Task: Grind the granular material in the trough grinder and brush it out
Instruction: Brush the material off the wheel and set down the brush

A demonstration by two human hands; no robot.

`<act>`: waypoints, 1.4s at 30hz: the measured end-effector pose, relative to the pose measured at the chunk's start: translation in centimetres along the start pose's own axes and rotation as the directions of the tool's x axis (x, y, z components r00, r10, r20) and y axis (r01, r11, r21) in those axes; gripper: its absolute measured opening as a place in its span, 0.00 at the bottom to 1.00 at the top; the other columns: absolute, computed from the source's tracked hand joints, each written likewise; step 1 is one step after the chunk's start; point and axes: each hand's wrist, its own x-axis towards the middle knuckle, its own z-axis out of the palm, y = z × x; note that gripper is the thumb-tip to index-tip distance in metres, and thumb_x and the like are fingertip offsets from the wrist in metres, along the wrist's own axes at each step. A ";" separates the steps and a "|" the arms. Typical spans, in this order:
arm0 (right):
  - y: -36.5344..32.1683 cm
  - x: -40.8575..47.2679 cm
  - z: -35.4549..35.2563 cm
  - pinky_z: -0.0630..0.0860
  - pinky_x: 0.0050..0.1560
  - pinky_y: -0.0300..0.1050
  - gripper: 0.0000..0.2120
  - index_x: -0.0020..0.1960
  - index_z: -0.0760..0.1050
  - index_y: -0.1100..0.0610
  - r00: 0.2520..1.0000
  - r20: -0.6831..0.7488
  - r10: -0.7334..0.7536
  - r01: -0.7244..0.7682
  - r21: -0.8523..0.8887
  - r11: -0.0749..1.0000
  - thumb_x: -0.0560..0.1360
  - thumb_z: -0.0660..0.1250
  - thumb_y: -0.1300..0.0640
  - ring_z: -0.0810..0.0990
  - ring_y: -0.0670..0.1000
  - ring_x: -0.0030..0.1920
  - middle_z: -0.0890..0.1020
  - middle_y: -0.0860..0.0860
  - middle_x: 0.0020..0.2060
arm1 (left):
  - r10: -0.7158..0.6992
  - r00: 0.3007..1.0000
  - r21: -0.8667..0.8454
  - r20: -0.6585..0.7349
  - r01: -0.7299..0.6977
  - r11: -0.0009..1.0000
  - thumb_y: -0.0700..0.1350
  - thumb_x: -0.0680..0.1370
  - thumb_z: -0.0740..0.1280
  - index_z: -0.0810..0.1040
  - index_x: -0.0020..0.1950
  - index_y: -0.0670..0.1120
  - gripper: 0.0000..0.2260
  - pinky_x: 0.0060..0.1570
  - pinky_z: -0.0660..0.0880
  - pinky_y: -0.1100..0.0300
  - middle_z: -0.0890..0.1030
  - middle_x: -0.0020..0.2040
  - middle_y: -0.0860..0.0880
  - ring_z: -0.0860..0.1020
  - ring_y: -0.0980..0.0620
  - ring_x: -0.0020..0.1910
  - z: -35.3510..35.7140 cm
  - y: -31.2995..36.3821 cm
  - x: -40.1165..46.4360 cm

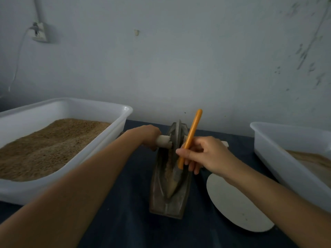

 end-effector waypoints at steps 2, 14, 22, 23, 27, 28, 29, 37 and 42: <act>0.3 0.1 0.0 0.76 0.28 0.36 0.06 0.42 0.77 0.53 1.000 -0.002 0.006 -0.006 -0.102 0.995 0.73 0.69 0.52 0.81 0.46 0.29 0.82 0.49 0.30 | 0.007 1.000 0.000 -0.021 -0.007 1.000 0.44 0.72 0.72 0.75 0.62 0.45 0.19 0.46 0.69 0.58 0.79 0.56 0.44 0.78 0.47 0.52 0.1 0.0 0.0; -1.7 1.8 -8.2 0.74 0.29 0.36 0.06 0.44 0.77 0.56 0.865 -0.490 -0.103 0.297 0.337 0.893 0.72 0.70 0.54 0.78 0.46 0.30 0.80 0.48 0.30 | 0.036 0.953 0.060 -0.300 -0.019 0.998 0.49 0.76 0.65 0.70 0.59 0.50 0.13 0.54 0.69 0.57 0.77 0.57 0.50 0.76 0.50 0.56 2.4 0.3 -3.0; 1.7 8.9 -6.4 0.79 0.33 0.40 0.05 0.49 0.75 0.59 0.906 -0.422 0.012 0.055 0.146 0.988 0.77 0.66 0.57 0.81 0.49 0.31 0.82 0.54 0.34 | 0.097 0.766 0.040 -0.636 -0.094 0.995 0.44 0.65 0.76 0.76 0.51 0.47 0.17 0.48 0.71 0.55 0.79 0.46 0.50 0.78 0.48 0.45 5.2 1.1 -7.0; 2.0 9.4 -6.1 0.80 0.34 0.40 0.07 0.50 0.75 0.61 0.913 -0.408 0.033 0.023 0.132 0.991 0.77 0.65 0.56 0.81 0.50 0.32 0.82 0.55 0.35 | 0.114 0.719 0.045 -0.686 -0.114 0.992 0.41 0.60 0.79 0.78 0.46 0.45 0.18 0.42 0.73 0.54 0.79 0.41 0.48 0.78 0.48 0.40 5.6 1.1 -7.2; 3.2 10.6 -5.2 0.80 0.38 0.37 0.09 0.50 0.75 0.60 0.945 -0.311 -0.102 0.024 -0.244 0.969 0.77 0.64 0.53 0.82 0.47 0.35 0.82 0.53 0.37 | 0.168 0.573 0.105 -0.802 -0.140 0.984 0.38 0.58 0.78 0.80 0.42 0.43 0.15 0.37 0.73 0.56 0.79 0.37 0.47 0.77 0.47 0.34 6.4 1.1 -7.5; 3.4 10.7 -5.1 0.80 0.40 0.39 0.10 0.50 0.76 0.59 0.950 -0.280 -0.138 0.042 -0.323 0.946 0.77 0.65 0.52 0.82 0.47 0.36 0.83 0.52 0.37 | 0.167 0.566 0.105 -0.807 -0.142 0.984 0.38 0.58 0.78 0.80 0.42 0.43 0.15 0.37 0.73 0.56 0.79 0.37 0.47 0.77 0.47 0.34 6.6 1.1 -7.5; 3.6 10.8 -4.9 0.80 0.43 0.41 0.10 0.51 0.77 0.59 0.954 -0.251 -0.164 0.059 -0.378 0.924 0.77 0.65 0.52 0.82 0.47 0.38 0.83 0.52 0.38 | 0.163 0.568 0.104 -0.807 -0.134 0.985 0.38 0.58 0.78 0.80 0.42 0.43 0.15 0.37 0.73 0.56 0.79 0.37 0.47 0.77 0.47 0.34 6.6 1.1 -7.5; 4.7 9.9 -3.9 0.74 0.43 0.38 0.11 0.49 0.77 0.55 0.986 0.099 -0.137 0.168 -0.479 0.862 0.78 0.61 0.48 0.79 0.44 0.40 0.81 0.49 0.39 | 0.126 0.594 0.073 -0.795 -0.112 0.991 0.37 0.57 0.79 0.79 0.41 0.42 0.16 0.34 0.74 0.53 0.78 0.35 0.47 0.77 0.47 0.32 6.5 1.1 -7.3; 3.9 10.1 -4.9 0.76 0.41 0.34 0.07 0.49 0.76 0.54 0.978 -0.014 -0.210 0.193 -0.333 0.923 0.78 0.62 0.51 0.81 0.41 0.37 0.81 0.46 0.37 | 0.117 0.620 0.065 -0.776 -0.106 0.992 0.39 0.56 0.80 0.80 0.42 0.43 0.18 0.36 0.73 0.55 0.79 0.36 0.47 0.77 0.47 0.33 6.5 1.1 -7.2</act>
